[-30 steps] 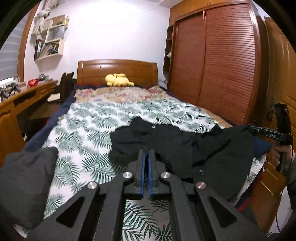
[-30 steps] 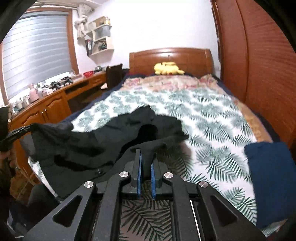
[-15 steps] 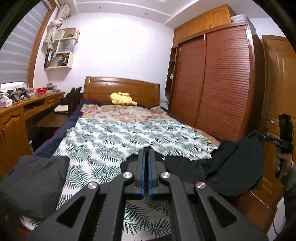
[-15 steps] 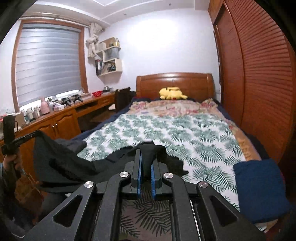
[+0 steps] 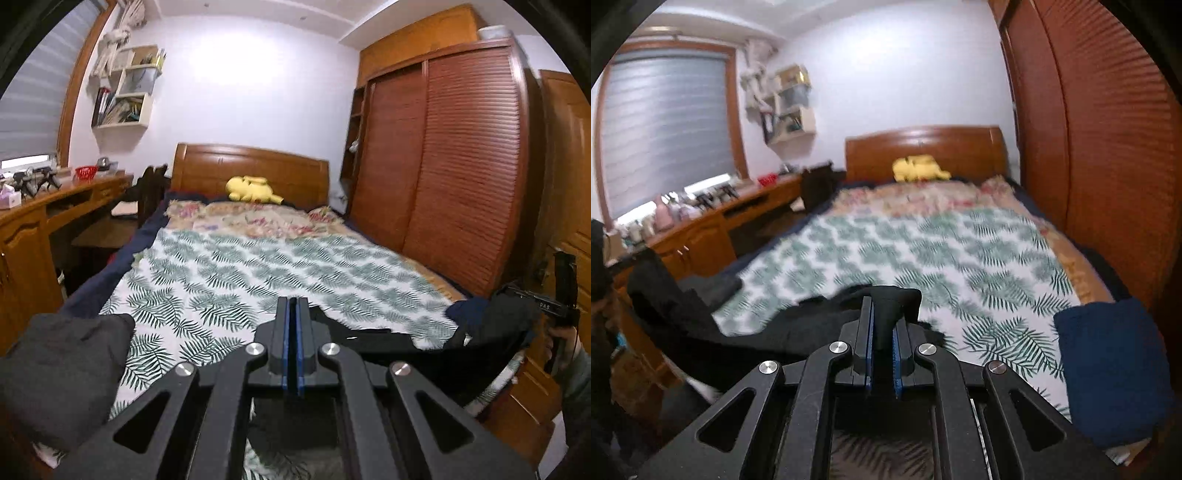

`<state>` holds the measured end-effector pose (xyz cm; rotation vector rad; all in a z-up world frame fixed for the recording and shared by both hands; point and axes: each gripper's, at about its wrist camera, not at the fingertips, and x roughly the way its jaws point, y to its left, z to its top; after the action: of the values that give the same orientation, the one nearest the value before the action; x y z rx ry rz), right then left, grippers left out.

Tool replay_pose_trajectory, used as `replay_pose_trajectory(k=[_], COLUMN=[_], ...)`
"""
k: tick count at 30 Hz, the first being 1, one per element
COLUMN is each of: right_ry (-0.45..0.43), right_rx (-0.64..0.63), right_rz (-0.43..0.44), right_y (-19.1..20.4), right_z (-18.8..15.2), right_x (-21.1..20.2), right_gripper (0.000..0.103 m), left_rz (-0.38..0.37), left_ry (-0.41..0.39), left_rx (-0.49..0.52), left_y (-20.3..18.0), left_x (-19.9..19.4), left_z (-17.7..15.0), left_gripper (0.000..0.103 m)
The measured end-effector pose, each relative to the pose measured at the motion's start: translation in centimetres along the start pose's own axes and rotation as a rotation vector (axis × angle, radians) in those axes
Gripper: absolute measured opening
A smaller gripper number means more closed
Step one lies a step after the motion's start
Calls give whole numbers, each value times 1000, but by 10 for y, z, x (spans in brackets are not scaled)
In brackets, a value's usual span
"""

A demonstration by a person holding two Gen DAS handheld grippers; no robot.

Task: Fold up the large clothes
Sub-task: 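Lift the coat off the bed with both tools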

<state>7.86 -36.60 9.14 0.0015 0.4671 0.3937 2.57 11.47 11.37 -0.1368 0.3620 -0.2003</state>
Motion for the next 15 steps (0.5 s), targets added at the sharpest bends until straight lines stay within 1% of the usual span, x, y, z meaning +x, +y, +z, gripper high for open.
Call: replay_pose_trajectory(k=[1,3,5,6,7,9,12,15], right_ry=[11,37,47,63,74,119,155,169], right_rx=[-1,1,12,25,29,26,7,-20], right_rz=[-6,-24,-33,-35,-41,-68,-85,-98], right_y=[-4,-15,-26,-33,-35,-42,-48,-51], right_z=[-1,1,-2,-5,-10,-22,-30,-29], right_x=[13,56,86,111,124,166,208,240], right_gripper=[5,5,5,5,5,5,5,5], left_rz=[16,42,43,45,51,55,55,63], left_ry=[9,20,18,16,18,35,68,93], left_rx=[4,6,-13,-14,-18,-33,-47,-60], left_y=[3,12,22,27,31,42,56,70], left_x=[18,54,90,107,126,157,205,241], left_z=[0,2,3,2,2,-2,-7,-12], left_gripper=[0,0,0,0,0,0,0,0])
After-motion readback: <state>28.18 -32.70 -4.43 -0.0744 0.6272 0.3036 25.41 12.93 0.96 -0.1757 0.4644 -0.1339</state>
